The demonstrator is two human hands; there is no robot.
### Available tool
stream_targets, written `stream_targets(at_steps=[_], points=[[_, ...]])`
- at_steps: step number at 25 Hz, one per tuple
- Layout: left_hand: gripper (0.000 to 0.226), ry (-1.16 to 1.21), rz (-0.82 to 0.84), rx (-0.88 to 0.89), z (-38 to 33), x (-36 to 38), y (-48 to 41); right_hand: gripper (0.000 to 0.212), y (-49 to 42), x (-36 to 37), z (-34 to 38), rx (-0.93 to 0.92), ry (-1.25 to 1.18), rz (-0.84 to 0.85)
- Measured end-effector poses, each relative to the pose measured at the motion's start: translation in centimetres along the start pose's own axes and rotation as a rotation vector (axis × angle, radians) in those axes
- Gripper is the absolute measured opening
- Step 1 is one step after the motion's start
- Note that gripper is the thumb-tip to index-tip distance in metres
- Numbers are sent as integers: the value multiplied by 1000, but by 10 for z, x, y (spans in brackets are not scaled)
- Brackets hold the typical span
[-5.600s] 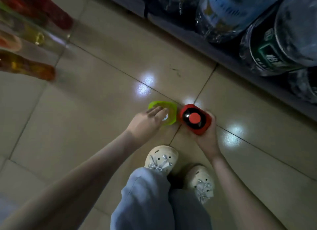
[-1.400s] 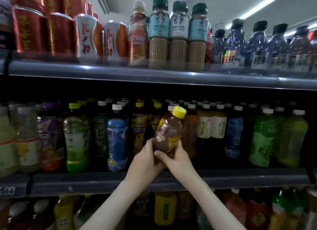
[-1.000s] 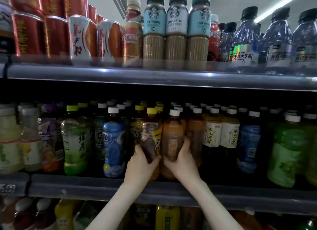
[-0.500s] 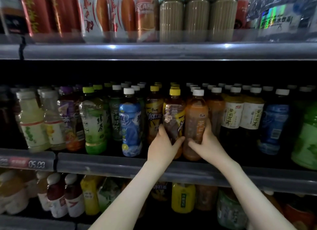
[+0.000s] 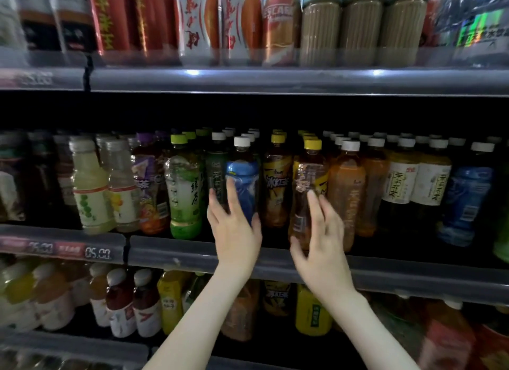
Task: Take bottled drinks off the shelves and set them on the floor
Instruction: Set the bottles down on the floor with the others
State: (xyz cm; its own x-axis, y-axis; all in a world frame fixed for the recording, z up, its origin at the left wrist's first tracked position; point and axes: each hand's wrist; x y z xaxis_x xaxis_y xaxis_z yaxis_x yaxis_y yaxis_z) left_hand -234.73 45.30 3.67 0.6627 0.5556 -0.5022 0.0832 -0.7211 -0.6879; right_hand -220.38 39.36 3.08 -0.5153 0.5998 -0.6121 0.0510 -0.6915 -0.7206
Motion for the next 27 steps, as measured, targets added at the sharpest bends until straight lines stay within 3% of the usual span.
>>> stream_targets(at_steps=[3,6,9,12,15,18,20,22,27], points=[[101,113,298,-33,17,-9,-8,96,8,16,21,17,-59,98],[105,252,342,-139,20,-11,-24,95,12,21,37,41,-46,159],[92,204,407,-145,19,-15,-28,87,16,12,51,99,-78,149],[82,293,309,10,10,-29,-11,85,20,-11,64,196,-231,110],[79,384,179,300,-20,-48,15,84,23,-39,77,230,-514,87],[64,395,91,635,-68,-63,50,58,44,-73,73,239,-586,-83],[66,408,145,792,-100,-60,78,41,75,-103,58,266,-503,-236],[66,388,222,906,-134,-44,105,26,114,-141,38,302,-415,-281],[66,450,442,863,-240,21,172,30,193,-248,-50,431,-321,-319]])
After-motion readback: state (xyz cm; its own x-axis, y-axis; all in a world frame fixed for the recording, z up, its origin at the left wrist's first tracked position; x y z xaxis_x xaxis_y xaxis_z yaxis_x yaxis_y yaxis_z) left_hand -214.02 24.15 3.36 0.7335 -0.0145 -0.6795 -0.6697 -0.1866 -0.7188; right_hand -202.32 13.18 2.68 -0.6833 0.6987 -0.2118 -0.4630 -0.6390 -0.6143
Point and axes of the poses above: each hand's wrist, its own y-axis away from the middle knuckle, its own x-axis out of the palm, z = x × y, and after that the axes turned 9 degrees about z, right-handed
